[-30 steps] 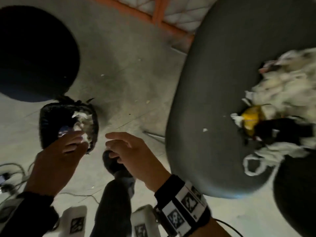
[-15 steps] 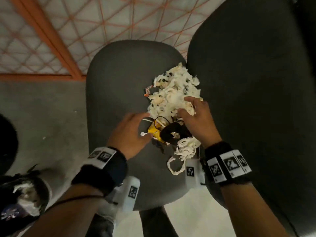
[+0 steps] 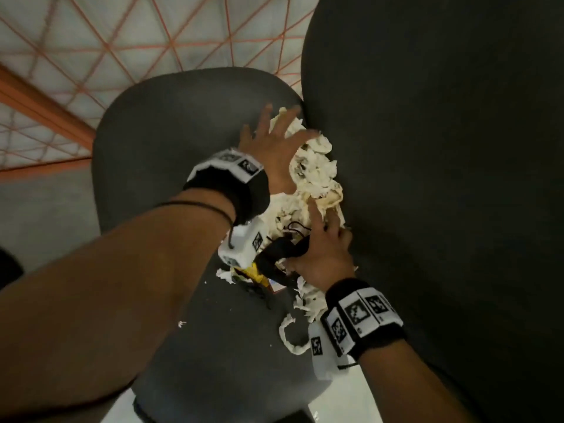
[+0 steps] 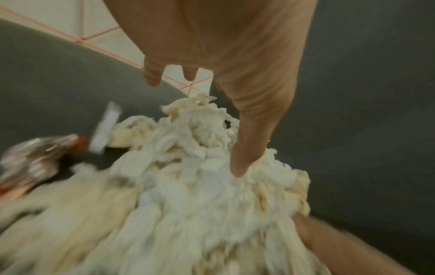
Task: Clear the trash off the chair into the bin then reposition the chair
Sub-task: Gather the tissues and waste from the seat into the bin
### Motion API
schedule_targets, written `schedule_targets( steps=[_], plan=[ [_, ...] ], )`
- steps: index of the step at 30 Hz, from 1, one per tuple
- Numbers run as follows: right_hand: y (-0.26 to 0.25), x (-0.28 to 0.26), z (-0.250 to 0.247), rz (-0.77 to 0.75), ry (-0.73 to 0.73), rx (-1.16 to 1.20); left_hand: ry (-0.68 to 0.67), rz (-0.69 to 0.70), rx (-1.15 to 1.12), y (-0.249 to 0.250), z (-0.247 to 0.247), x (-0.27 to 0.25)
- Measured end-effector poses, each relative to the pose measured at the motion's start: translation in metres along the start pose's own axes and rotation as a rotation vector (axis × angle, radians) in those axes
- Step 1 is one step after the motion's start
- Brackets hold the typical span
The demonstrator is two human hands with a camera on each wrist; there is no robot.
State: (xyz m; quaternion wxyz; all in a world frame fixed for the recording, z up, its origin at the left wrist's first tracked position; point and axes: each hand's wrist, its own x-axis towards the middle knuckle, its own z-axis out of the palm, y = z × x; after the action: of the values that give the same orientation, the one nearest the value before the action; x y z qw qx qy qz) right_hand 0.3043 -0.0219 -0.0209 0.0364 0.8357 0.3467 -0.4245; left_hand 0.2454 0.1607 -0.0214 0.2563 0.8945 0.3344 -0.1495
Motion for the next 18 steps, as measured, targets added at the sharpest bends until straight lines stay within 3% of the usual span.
schedule_targets(
  steps=[4, 8, 12, 16, 18],
  plan=[
    [-0.001, 0.010, 0.017, 0.012, 0.088, -0.041, -0.142, -0.065, -0.020, 0.003, 0.000, 0.039],
    [-0.002, 0.017, 0.028, 0.042, 0.238, -0.076, -0.030, -0.092, 0.017, 0.011, 0.025, 0.026],
    [0.001, 0.016, 0.029, 0.041, 0.376, 0.008, -0.021, -0.100, -0.211, 0.020, 0.026, 0.011],
    [0.011, 0.013, 0.023, -0.037, 0.455, 0.257, 0.222, -0.134, -0.536, 0.010, 0.005, -0.009],
    [0.015, 0.010, 0.020, -0.074, 0.448, 0.394, 0.338, -0.126, -0.595, 0.001, -0.003, -0.029]
  ],
)
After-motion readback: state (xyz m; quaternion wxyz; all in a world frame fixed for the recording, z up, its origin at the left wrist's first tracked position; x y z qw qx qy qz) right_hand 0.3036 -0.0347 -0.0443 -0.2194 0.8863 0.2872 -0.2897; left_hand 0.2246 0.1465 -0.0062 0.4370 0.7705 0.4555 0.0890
